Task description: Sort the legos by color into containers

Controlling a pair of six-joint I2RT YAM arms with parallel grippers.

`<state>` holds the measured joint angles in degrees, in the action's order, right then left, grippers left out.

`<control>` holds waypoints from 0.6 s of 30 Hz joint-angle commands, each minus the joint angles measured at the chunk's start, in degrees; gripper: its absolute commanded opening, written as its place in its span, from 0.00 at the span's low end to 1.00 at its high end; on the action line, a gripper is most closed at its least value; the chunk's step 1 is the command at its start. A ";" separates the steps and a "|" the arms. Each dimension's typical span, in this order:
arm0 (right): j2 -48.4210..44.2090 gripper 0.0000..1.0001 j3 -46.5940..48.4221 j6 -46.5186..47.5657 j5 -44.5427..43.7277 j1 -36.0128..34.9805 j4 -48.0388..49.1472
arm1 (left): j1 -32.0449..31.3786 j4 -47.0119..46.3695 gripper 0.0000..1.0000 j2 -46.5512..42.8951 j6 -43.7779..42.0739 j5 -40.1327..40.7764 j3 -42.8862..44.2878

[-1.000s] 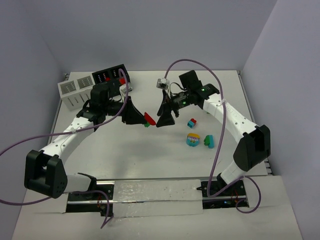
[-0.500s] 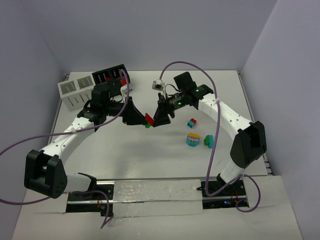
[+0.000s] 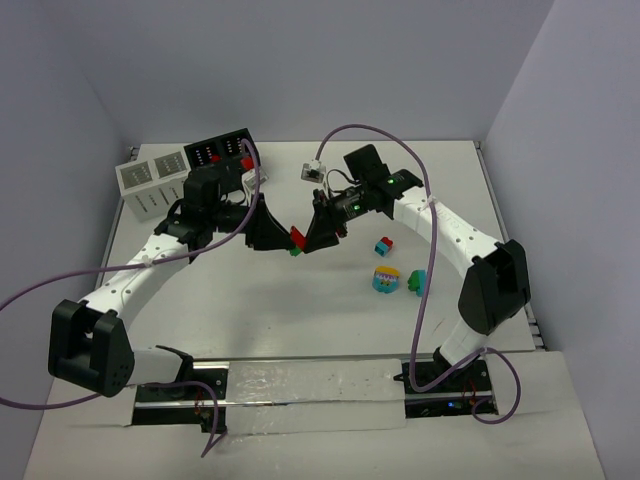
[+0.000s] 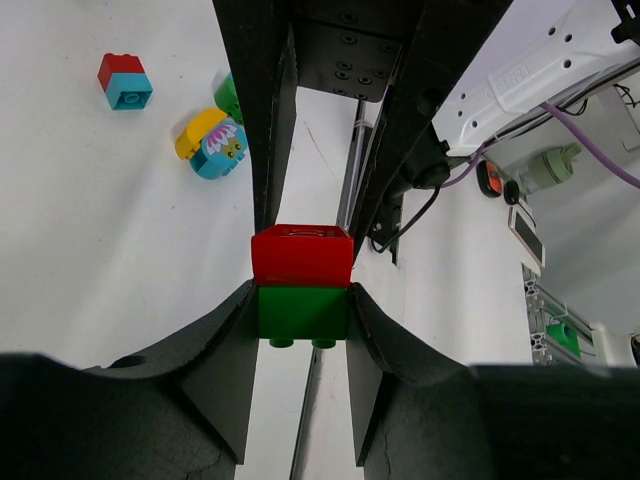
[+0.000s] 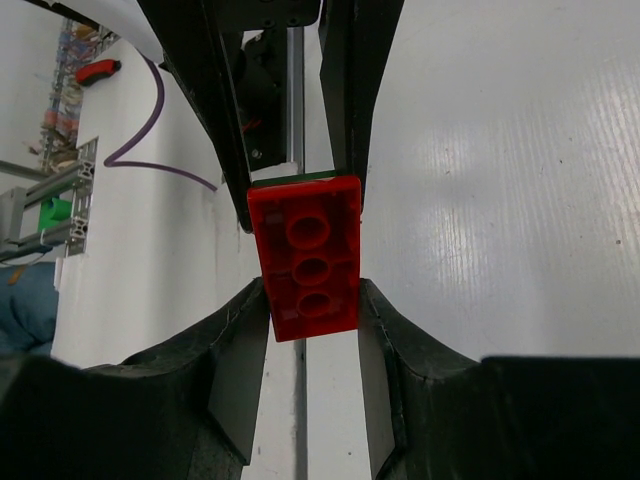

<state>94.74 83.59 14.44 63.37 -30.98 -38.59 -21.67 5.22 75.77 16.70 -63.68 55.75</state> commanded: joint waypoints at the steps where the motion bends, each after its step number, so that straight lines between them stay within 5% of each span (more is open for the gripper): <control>1: -0.61 0.00 2.27 -0.98 2.16 -0.40 2.38 | -0.57 1.54 0.41 -0.78 -1.86 -0.20 1.93; 5: -0.62 0.00 2.10 -1.17 2.19 -0.39 2.46 | -0.65 1.61 0.52 -0.97 -1.42 -0.32 1.99; 12: -0.60 0.00 1.77 -1.08 1.84 -0.39 2.55 | -0.65 1.89 0.51 -1.14 -1.66 0.30 1.93; 18: -1.07 0.00 1.51 -1.37 1.66 -0.28 2.75 | -0.57 2.96 0.14 -1.35 -2.62 1.00 1.33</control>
<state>94.74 83.59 13.72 63.70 -30.98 -38.09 -22.04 7.24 75.77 15.78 -63.20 55.75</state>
